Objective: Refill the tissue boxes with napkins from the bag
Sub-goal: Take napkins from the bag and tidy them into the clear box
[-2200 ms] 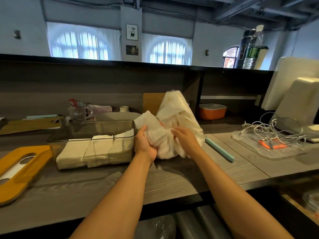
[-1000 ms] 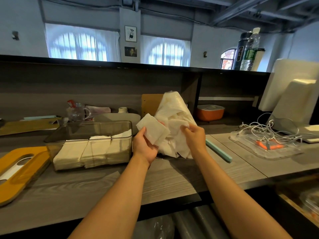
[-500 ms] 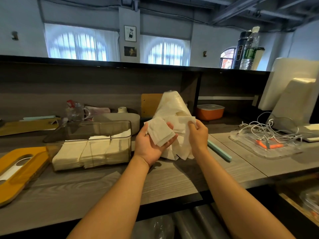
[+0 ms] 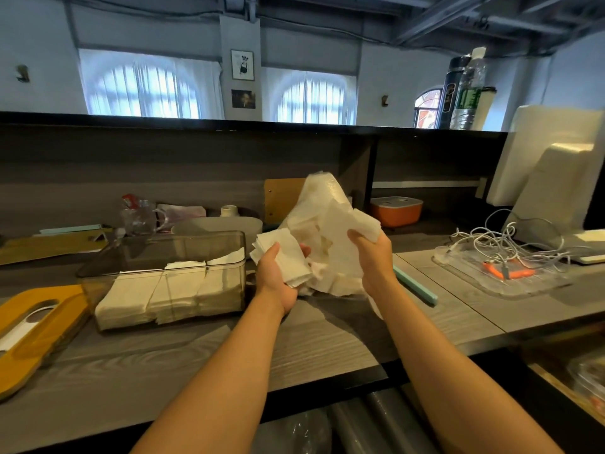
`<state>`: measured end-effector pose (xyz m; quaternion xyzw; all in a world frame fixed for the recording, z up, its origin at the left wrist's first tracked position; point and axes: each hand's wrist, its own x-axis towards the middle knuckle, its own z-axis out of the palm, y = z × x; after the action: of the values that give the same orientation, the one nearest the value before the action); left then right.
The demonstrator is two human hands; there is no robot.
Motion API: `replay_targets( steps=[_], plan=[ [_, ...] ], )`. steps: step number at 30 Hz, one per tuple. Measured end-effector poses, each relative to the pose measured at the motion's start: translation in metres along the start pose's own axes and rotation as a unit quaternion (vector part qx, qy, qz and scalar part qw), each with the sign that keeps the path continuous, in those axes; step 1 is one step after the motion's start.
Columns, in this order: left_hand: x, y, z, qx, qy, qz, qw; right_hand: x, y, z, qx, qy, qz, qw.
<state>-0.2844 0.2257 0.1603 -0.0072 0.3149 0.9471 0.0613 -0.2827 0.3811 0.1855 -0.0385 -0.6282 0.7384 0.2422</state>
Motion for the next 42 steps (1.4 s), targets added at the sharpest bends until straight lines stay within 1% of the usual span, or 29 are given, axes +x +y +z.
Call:
replay_targets(
  steps=[2, 4, 5, 7, 8, 12, 16, 18, 20, 21, 22, 23, 24, 26, 28, 29, 31, 32, 34, 35, 37, 39, 40, 42],
  plan=[
    [0.0, 0.002, 0.003, 0.033, 0.013, 0.018, 0.999, -0.005, -0.006, 0.0, 0.076, -0.036, 0.01, 0.996],
    [-0.003, 0.004, 0.008, 0.063, 0.017, 0.0, 0.998, -0.008, -0.009, -0.002, 0.155, -0.104, 0.035, 0.982],
    [-0.004, 0.004, 0.01, 0.075, 0.006, -0.007, 0.997, -0.008, -0.01, -0.002, 0.183, -0.139, 0.051, 0.972],
    [-0.006, 0.002, 0.014, 0.104, -0.029, 0.005, 0.994, -0.009, -0.009, 0.0, 0.196, -0.186, 0.068, 0.961],
    [-0.006, -0.001, 0.014, 0.124, -0.044, 0.019, 0.991, -0.009, -0.008, 0.002, 0.171, -0.194, 0.068, 0.964],
    [-0.007, -0.01, 0.012, 0.218, -0.087, 0.065, 0.97, -0.011, -0.001, 0.012, 0.017, -0.155, 0.076, 0.985],
    [-0.005, -0.017, 0.012, 0.256, -0.053, 0.073, 0.962, -0.016, 0.003, 0.02, -0.09, -0.132, 0.06, 0.985],
    [-0.003, -0.019, 0.012, 0.258, -0.032, 0.08, 0.962, -0.019, 0.002, 0.02, -0.122, -0.148, 0.038, 0.981],
    [-0.003, -0.017, 0.014, 0.21, -0.015, 0.078, 0.975, -0.02, 0.0, 0.017, -0.091, -0.191, 0.04, 0.977],
    [-0.003, -0.014, 0.015, 0.166, -0.004, 0.072, 0.983, -0.018, 0.0, 0.015, -0.073, -0.203, 0.043, 0.975],
    [-0.003, -0.01, 0.015, 0.113, 0.01, 0.065, 0.991, -0.017, 0.0, 0.014, -0.065, -0.2, 0.041, 0.977],
    [-0.002, -0.006, 0.014, 0.059, 0.021, 0.06, 0.996, -0.015, 0.0, 0.014, -0.065, -0.176, 0.039, 0.982],
    [-0.001, -0.002, 0.012, 0.012, 0.032, 0.055, 0.998, -0.013, 0.001, 0.014, -0.062, -0.135, 0.04, 0.988],
    [-0.003, 0.004, 0.009, -0.041, 0.054, 0.043, 0.997, -0.009, 0.002, 0.009, -0.03, -0.041, 0.052, 0.997],
    [-0.006, 0.006, 0.009, -0.033, 0.058, 0.024, 0.998, -0.007, -0.001, 0.001, 0.048, 0.022, 0.075, 0.996],
    [-0.01, 0.006, 0.011, -0.005, 0.052, 0.008, 0.999, -0.005, -0.003, -0.004, 0.105, 0.031, 0.084, 0.99],
    [-0.017, 0.001, 0.018, 0.063, 0.034, -0.025, 0.997, -0.004, -0.008, -0.01, 0.19, 0.004, 0.073, 0.979],
    [-0.021, -0.001, 0.021, 0.091, 0.019, -0.046, 0.995, -0.006, -0.011, -0.01, 0.198, -0.031, 0.049, 0.978],
    [-0.025, -0.003, 0.023, 0.132, -0.01, -0.08, 0.988, -0.011, -0.013, -0.006, 0.141, -0.096, -0.014, 0.985],
    [-0.026, -0.004, 0.023, 0.144, -0.022, -0.089, 0.985, -0.013, -0.012, -0.002, 0.099, -0.11, -0.024, 0.989],
    [-0.022, -0.005, 0.021, 0.161, -0.029, -0.096, 0.982, -0.015, -0.01, 0.006, 0.02, -0.106, -0.01, 0.994],
    [-0.019, -0.007, 0.02, 0.188, -0.029, -0.088, 0.978, -0.014, -0.005, 0.012, -0.068, -0.111, 0.002, 0.991],
    [-0.018, -0.007, 0.02, 0.205, -0.033, -0.083, 0.975, -0.013, -0.003, 0.013, -0.097, -0.118, 0.004, 0.988],
    [-0.017, -0.009, 0.019, 0.246, -0.044, -0.078, 0.965, -0.011, -0.001, 0.013, -0.111, -0.123, 0.003, 0.986]
  ],
)
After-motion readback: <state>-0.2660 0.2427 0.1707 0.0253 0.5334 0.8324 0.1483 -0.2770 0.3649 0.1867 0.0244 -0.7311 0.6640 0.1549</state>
